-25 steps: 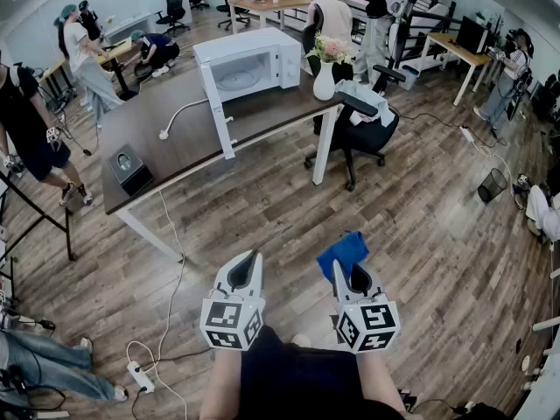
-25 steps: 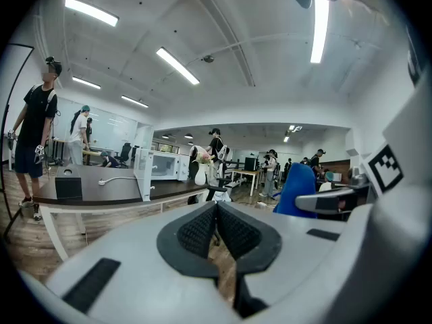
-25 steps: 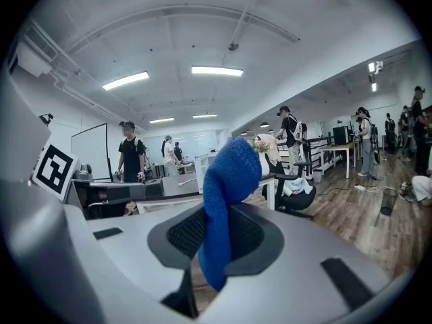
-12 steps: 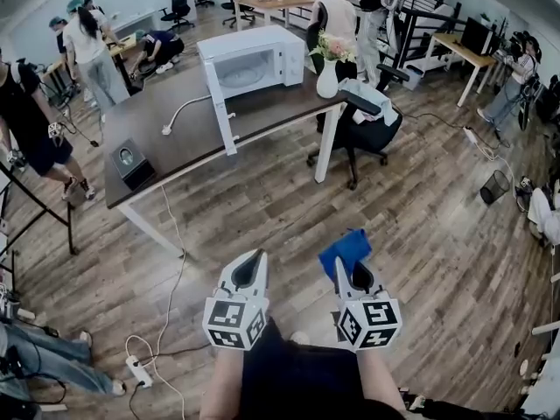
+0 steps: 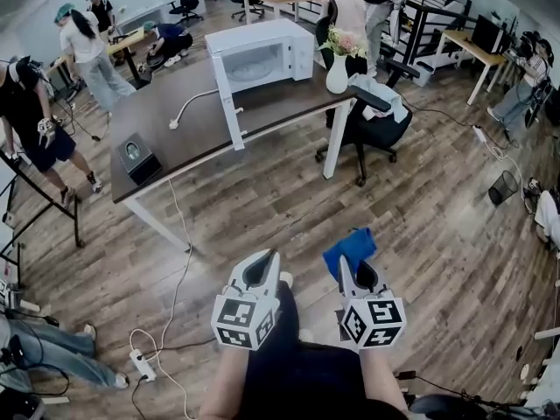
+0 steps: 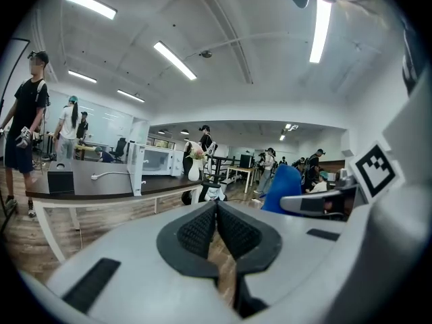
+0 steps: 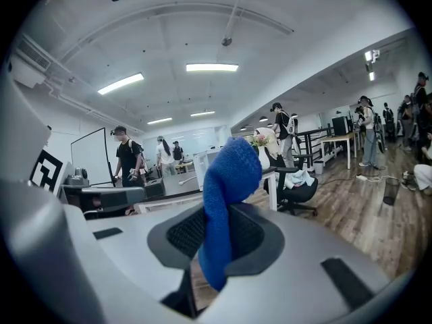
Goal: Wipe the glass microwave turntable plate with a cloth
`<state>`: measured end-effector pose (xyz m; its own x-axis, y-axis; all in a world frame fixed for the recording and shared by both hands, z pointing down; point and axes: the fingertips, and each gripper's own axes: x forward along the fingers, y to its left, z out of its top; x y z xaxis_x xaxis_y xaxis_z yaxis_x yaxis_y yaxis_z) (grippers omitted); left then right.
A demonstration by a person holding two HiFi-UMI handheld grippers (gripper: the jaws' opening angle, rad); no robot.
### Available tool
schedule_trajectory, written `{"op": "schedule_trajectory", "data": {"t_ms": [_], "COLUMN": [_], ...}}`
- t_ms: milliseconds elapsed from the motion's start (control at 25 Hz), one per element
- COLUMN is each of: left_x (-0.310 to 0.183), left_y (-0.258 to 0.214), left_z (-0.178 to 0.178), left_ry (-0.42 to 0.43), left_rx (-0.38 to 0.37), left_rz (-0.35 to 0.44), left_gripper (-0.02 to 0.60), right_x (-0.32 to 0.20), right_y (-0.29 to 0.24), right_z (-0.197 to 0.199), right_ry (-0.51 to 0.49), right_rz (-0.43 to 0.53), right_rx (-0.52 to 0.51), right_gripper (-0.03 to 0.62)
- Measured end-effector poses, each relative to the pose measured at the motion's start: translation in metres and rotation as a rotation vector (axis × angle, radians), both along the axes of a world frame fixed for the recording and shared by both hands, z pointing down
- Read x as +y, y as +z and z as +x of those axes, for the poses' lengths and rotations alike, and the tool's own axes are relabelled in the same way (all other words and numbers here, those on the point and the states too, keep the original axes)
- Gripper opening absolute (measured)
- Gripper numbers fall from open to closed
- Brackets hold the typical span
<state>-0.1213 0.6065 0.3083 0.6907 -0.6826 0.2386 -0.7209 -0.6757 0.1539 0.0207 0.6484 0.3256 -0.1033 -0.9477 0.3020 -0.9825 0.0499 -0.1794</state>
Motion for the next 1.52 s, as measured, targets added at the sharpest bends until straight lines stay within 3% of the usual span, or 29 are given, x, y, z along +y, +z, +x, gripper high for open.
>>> {"op": "schedule_trajectory", "data": {"t_ms": [400,920,1520], "left_x": [-0.067,-0.199,-0.325], "left_y": [0.001,-0.005,-0.018], "left_z": [-0.001,0.018,0.038], "left_ry": [-0.011,0.003,0.109], "left_rx": [0.012,0.03,0.035], "left_rz": [-0.013,-0.017,0.012], "left_gripper": [0.009,0.009,0.009], "right_x": [-0.064,-0.19,-0.301], "right_y": [-0.001,-0.007,-0.012], "right_z": [-0.001,0.019,0.03], "right_ry": [-0.004,0.019,0.113], "right_rz": [-0.014,-0.025,-0.017], "right_rx": [0.008,0.016,0.001], "right_gripper": [0.057,0.057,0.057]}}
